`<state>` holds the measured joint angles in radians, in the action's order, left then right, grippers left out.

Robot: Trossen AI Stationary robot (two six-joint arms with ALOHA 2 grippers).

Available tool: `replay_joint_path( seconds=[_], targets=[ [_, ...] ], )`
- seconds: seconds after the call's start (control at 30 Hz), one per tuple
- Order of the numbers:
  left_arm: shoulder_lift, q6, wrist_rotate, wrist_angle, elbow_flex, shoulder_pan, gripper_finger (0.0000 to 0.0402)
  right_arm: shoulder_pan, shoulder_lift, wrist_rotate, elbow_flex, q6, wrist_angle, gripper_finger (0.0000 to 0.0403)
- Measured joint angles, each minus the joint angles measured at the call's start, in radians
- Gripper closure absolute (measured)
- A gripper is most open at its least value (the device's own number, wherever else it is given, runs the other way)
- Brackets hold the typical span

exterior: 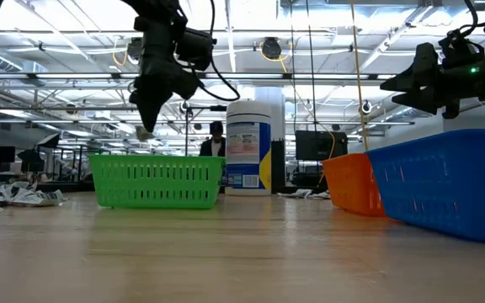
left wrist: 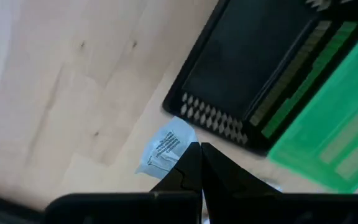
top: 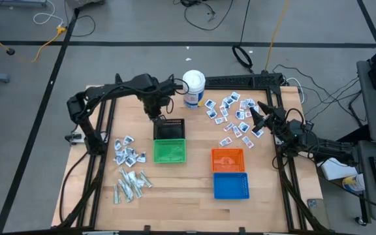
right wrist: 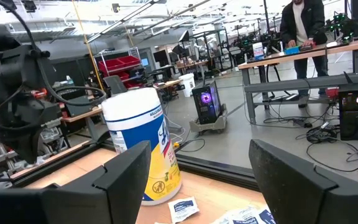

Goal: Pick & Place First Aid Supplies
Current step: Put the black pad into the black bin

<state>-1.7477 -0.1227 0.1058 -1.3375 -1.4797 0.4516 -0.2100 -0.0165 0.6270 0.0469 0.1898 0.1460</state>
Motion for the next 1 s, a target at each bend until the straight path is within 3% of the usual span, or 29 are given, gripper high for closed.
replay_joint_path(
  seconds=[0.3,0.5,0.7,0.83,1.0],
  targets=[
    [0.0,-0.213,-0.01,0.189,0.124,-0.084,0.0401,0.0,0.0,0.0,0.0,0.0,0.0,0.0135],
    [0.0,-0.277,-0.077,0.334,0.212,-0.13,0.0401,0.0,0.0,0.0,0.0,0.0,0.0,0.0136],
    [0.0,-0.289,-0.081,0.411,0.241,-0.142,0.0395,0.0,0.0,0.0,0.0,0.0,0.0,0.0136],
    [0.0,-0.33,-0.089,0.41,0.242,-0.142,0.0361,0.0,0.0,0.0,0.0,0.0,0.0,0.0136],
    [0.0,-0.33,-0.09,0.41,0.242,-0.142,0.0274,0.0,0.0,0.0,0.0,0.0,0.0,0.0136]
  ],
)
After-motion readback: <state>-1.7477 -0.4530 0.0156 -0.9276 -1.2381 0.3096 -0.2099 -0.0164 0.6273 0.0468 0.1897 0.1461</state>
